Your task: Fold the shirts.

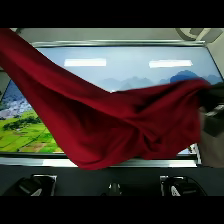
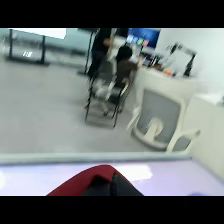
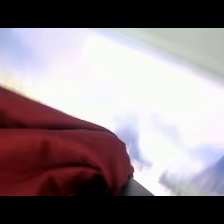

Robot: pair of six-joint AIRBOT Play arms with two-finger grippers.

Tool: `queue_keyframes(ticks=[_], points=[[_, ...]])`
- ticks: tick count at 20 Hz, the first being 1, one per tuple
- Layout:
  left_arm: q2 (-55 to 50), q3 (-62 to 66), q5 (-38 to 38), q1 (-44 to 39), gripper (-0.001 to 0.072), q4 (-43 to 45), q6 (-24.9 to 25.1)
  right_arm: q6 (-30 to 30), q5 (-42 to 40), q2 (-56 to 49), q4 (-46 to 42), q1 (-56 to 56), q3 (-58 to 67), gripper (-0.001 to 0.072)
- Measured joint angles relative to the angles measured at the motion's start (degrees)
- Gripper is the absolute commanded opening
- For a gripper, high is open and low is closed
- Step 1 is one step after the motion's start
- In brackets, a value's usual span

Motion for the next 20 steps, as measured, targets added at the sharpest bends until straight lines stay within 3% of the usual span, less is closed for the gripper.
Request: queue_keyframes(ticks=[3,9,10,11,12,14,15,16,20], points=[[-5.7,-8.9,-2.7,3.9,0.0025,0.7,-0.7,-0.3,-1.6,-7.7,-0.2,0.0,-11.9,0.002],[-23.6,-19.5,3.8,10.6,0.0042,-2.5,-9.3,-1.0,-28.5,-26.7,13.3,0.0,-28.3,0.003],[-26.6,-20.0,4.1,11.0,0.0132,-4.6,-10.0,-1.4,-31.5,-28.9,16.3,0.0,-29.0,0.0223],[-28.9,-20.4,4.3,11.3,0.0288,-7.0,-10.5,-2.0,-34.6,-30.7,19.3,0.0,-29.3,0.0513],[-30.8,-20.6,4.7,11.6,0.033,-9.4,-10.8,-2.8,-37.1,-31.8,21.4,-0.2,-29.2,0.0579],[-32.9,-20.6,3.3,12.6,0.0334,-13.1,-8.2,-6.4,-39.3,-33.1,23.6,-2.3,-26.6,0.058],[-33.4,-20.0,1.4,13.5,0.0443,-14.2,-4.9,-8.0,-38.7,-33.4,23.2,-4.1,-24.5,0.0627],[-33.8,-19.3,-2.1,14.8,0.0714,-15.0,-0.8,-9.4,-36.7,-33.6,21.2,-6.8,-22.0,0.0633],[-34.3,-19.1,-19.1,20.5,0.072,-17.0,11.0,-11.8,-24.3,-34.5,10.7,-20.2,-16.5,0.0625]])
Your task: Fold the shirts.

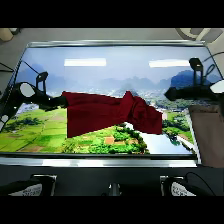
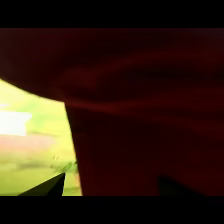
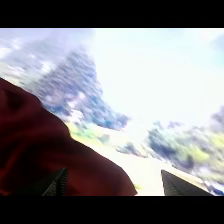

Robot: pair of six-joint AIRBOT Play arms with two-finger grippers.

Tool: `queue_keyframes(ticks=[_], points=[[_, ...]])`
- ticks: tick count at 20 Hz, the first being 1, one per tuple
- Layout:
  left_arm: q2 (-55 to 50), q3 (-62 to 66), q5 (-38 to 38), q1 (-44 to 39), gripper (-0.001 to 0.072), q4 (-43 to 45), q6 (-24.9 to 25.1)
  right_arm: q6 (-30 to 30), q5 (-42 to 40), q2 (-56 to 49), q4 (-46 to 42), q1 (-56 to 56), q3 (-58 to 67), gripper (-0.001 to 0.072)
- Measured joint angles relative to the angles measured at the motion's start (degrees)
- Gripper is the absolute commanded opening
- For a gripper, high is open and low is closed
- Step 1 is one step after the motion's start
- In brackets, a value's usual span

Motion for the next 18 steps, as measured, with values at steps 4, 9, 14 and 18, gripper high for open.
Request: queue_keyframes(ticks=[4,9,14,18], points=[[0.5,-7.9,-7.2,2.5,0.0705,-1.8,4.9,-3.2,11.4,-2.1,-3.7,-7.6,-3.9,0.0627],[0.5,-18.5,-4.4,3.0,0.0703,-9.1,10.2,-8.2,16.4,-4.0,-1.8,-9.9,-10.7,0.0626],[0.2,-21.7,1.9,0.7,0.031,-14.8,11.9,-9.9,17.3,-5.7,-0.2,-10.4,-12.9,0.063],[0.1,-22.2,8.7,-0.9,0.0025,-16.1,9.2,-11.3,15.6,-8.3,2.8,-10.4,-14.9,0.0649]])
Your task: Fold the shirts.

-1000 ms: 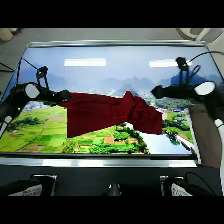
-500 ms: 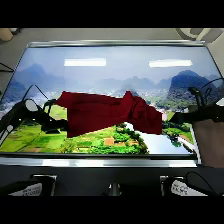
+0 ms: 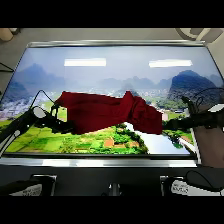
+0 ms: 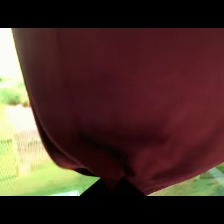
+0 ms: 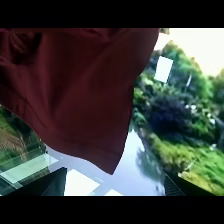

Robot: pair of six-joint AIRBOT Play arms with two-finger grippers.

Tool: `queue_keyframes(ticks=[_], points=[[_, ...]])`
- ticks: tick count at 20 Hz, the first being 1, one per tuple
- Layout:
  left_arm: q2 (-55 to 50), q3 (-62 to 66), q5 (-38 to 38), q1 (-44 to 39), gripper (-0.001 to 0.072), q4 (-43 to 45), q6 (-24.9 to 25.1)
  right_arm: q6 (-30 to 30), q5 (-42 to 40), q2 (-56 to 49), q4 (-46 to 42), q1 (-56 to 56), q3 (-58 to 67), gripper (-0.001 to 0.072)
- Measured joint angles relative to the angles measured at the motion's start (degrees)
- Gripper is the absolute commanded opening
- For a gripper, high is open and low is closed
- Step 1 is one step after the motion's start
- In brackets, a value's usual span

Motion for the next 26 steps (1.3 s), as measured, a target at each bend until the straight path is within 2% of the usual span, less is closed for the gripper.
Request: queue_keyframes(ticks=[2,6,7,8,10,12,16,18,22,24,26], points=[[0.5,0.0,1.4,-0.3,0.0025,-0.3,-0.9,-1.0,-2.0,-1.4,1.8,1.0,-0.7,0.0645],[4.0,0.1,2.7,-0.6,0.0026,-0.8,-1.7,-1.2,-9.0,-2.8,4.2,6.2,-1.0,0.0586],[5.1,0.1,2.9,-0.6,0.0026,-0.9,-1.9,0.0,-11.7,-3.0,4.6,7.6,-1.0,0.036],[6.4,0.1,3.0,-0.6,0.0025,-1.1,-1.9,1.6,-14.8,-3.3,4.2,9.0,-1.1,0.001],[8.9,0.7,3.2,-0.6,0.0023,-1.5,-2.1,3.4,-17.4,-3.6,3.4,10.7,-0.5,0.0021],[12.1,2.8,3.2,-0.6,0.0022,-1.7,-1.1,2.1,-15.9,-2.1,4.8,11.7,2.7,0.0018],[23.3,17.8,3.6,-0.7,0.0022,1.4,3.3,-0.1,-12.0,10.6,6.7,12.5,17.7,0.0019],[29.7,29.6,7.5,-0.5,0.0022,5.0,3.2,-0.4,-18.8,22.1,6.1,12.5,27.3,0.0019],[39.3,48.3,16.9,-0.5,0.0023,9.2,0.3,-0.1,-36.6,43.2,-2.7,12.6,37.4,0.0019],[42.2,52.7,18.0,-0.5,0.0023,10.5,-2.5,2.6,-40.0,49.5,-7.8,12.6,39.3,0.0019],[43.5,54.8,15.8,-0.5,0.0022,11.3,-4.3,4.5,-39.1,52.5,-11.5,12.6,40.1,0.0019]])
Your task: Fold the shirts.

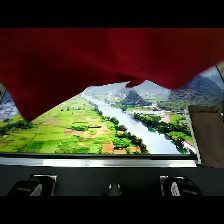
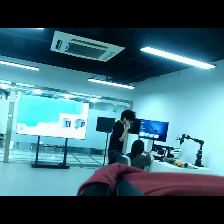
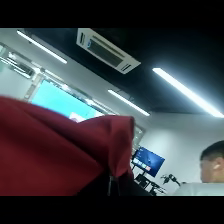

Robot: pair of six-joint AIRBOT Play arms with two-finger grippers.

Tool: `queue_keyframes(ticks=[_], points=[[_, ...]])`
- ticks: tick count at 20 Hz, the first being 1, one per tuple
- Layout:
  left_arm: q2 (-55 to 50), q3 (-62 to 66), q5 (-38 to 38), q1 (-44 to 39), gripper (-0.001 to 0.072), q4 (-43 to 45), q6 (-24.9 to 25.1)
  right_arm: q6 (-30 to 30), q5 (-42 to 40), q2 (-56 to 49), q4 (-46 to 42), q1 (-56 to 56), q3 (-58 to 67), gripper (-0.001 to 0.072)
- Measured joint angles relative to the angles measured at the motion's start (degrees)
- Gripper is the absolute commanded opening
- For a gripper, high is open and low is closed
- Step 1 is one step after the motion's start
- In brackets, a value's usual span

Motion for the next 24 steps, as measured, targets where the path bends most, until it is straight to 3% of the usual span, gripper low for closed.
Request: queue_keyframes(ticks=[6,11,14,22,23,24], points=[[-2.4,2.0,-10.4,0.2,0.0023,6.2,-2.1,2.1,2.4,-2.8,-4.2,0.0,1.0,0.0019],[-13.1,-2.5,-22.4,0.3,0.0025,15.4,-2.4,2.3,14.3,-18.3,-4.0,0.1,1.0,0.0018],[-21.4,-10.3,-22.6,0.3,0.0025,18.2,-2.5,2.7,19.3,-31.1,-0.9,0.2,1.0,0.0019],[-45.4,-18.1,-19.7,1.9,0.0037,19.1,-4.3,10.1,21.7,-57.9,11.8,1.3,1.1,0.0022],[-47.7,-18.3,-20.7,1.9,0.0098,17.9,-4.5,10.6,21.9,-60.0,12.3,2.1,1.1,0.003],[-49.9,-18.4,-21.8,1.9,0.0304,16.5,-4.6,10.8,22.4,-61.7,12.3,2.9,1.0,0.0163]])
